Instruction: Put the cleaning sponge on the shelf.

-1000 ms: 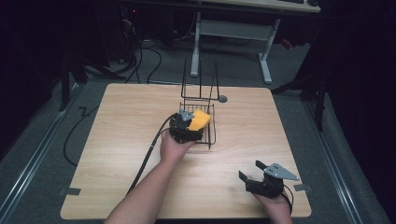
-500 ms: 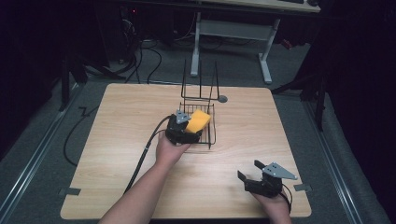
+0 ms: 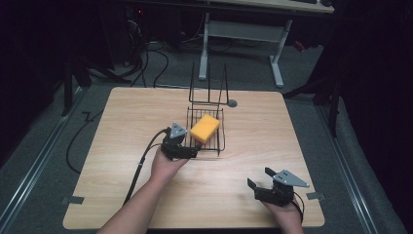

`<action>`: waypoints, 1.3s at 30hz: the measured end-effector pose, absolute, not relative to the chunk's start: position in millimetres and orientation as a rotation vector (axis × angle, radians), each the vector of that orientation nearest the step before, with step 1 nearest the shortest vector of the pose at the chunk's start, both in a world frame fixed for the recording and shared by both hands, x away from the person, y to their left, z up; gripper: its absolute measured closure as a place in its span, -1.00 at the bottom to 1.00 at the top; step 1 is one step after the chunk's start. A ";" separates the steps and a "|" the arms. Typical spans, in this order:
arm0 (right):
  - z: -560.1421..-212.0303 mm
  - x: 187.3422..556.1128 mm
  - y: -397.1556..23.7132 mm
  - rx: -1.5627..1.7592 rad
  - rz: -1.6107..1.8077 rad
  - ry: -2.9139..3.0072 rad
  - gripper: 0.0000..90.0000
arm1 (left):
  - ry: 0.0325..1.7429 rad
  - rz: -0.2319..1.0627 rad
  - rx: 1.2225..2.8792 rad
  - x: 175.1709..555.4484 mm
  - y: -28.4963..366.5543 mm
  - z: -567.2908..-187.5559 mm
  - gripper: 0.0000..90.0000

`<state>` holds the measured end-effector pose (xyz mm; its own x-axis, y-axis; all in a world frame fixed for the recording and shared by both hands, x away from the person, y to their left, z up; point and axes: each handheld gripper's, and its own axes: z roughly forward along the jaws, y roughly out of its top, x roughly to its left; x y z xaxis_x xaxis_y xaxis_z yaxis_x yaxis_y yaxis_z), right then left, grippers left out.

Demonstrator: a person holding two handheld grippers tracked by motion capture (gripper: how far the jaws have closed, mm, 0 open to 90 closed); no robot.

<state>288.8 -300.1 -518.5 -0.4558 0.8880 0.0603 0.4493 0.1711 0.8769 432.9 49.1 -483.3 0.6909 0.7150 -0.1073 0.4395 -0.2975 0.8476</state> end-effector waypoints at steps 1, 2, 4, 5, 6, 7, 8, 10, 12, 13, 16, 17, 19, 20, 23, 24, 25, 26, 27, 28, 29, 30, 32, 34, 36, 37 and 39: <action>-518.7 288.9 -300.0 1.257 1.227 1.979 -0.66 | 0.890 0.365 1.942 430.8 51.2 -483.8 -0.59; -518.7 288.8 -299.9 1.255 1.224 1.980 -0.66 | 0.888 0.364 1.941 429.1 52.9 -484.2 -0.59; -519.0 288.7 -299.7 1.252 1.225 1.981 -0.66 | 0.886 0.354 1.933 424.5 58.1 -485.0 -0.59; -519.1 288.7 -299.4 1.254 1.223 1.982 -0.66 | 0.884 0.350 1.929 421.9 60.9 -485.4 -0.60; -519.1 288.6 -299.3 1.253 1.225 1.982 -0.66 | 0.879 0.351 1.928 419.1 64.2 -485.7 -0.60; -519.0 288.5 -299.3 1.254 1.225 1.981 -0.66 | 0.872 0.354 1.929 413.1 70.6 -487.0 -0.60; -519.1 288.5 -299.4 1.253 1.225 1.981 -0.66 | 0.870 0.355 1.930 410.2 74.3 -487.8 -0.59; -519.4 288.5 -299.6 1.251 1.224 1.983 -0.66 | 0.868 0.345 1.935 404.5 82.7 -489.8 -0.59; -519.6 288.6 -299.5 1.251 1.224 1.984 -0.66 | 0.866 0.340 1.936 398.5 91.7 -492.2 -0.59; -519.7 288.5 -299.1 1.255 1.226 1.983 -0.66 | 0.866 0.340 1.936 398.5 91.7 -492.2 -0.59; -520.0 288.5 -298.6 1.253 1.224 1.986 -0.66 | 0.872 0.327 1.932 389.1 108.0 -495.0 -0.59; -519.9 288.5 -298.4 1.251 1.224 1.988 -0.66 | 0.877 0.322 1.932 385.3 115.5 -495.8 -0.59; -519.7 288.3 -297.9 1.250 1.222 1.988 -0.66 | 0.884 0.327 1.931 379.0 129.1 -497.2 -0.59; -519.7 288.1 -297.6 1.253 1.222 1.985 -0.66 | 0.890 0.326 1.932 376.7 134.4 -497.8 -0.59; -519.6 287.8 -297.4 1.252 1.221 1.983 -0.66 | 0.912 0.351 1.945 366.4 156.7 -502.5 -0.59; -519.5 287.7 -297.3 1.251 1.221 1.983 -0.66 | 0.918 0.364 1.956 362.5 163.9 -504.5 -0.59; -519.4 287.3 -297.2 1.252 1.220 1.984 -0.66 | 0.929 0.371 1.960 358.3 171.2 -506.7 -0.59; -519.4 287.3 -297.2 1.252 1.220 1.984 -0.66 | 0.943 0.378 1.963 353.8 178.4 -509.0 -0.59; -519.4 287.2 -297.0 1.252 1.220 1.982 -0.66 | 0.962 0.379 1.958 347.4 187.7 -511.6 -0.59; -519.5 286.9 -296.6 1.256 1.223 1.977 -0.66 | 0.974 0.383 1.955 343.1 193.3 -513.1 -0.59; -519.5 286.7 -296.5 1.255 1.224 1.976 -0.66 | 0.991 0.395 1.947 336.9 200.4 -515.6 -0.58; -519.5 286.6 -296.4 1.251 1.225 1.973 -0.66 | 1.005 0.417 1.952 330.4 207.1 -518.1 -0.58; -518.9 285.2 -295.2 1.259 1.232 1.963 -0.66 | 1.026 0.466 1.983 320.1 217.4 -522.3 -0.58; -518.5 284.6 -294.4 1.260 1.232 1.960 -0.66 | 1.042 0.472 1.971 314.3 224.8 -521.7 -0.58; -517.8 283.9 -293.3 1.250 1.235 1.954 -0.66 | 1.053 0.463 1.939 312.6 229.3 -519.3 -0.58; -517.3 284.2 -292.8 1.249 1.236 1.947 -0.66 | 1.052 0.470 1.928 312.7 230.0 -518.5 -0.58; -517.3 284.4 -292.7 1.253 1.235 1.946 -0.66 | 1.050 0.466 1.925 313.8 230.4 -518.3 -0.58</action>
<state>284.4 -292.7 -517.3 -0.4425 0.8952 0.0526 0.4284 0.1595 0.8894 313.8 230.4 -518.3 0.5742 0.8151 -0.0774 0.4896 -0.2661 0.8303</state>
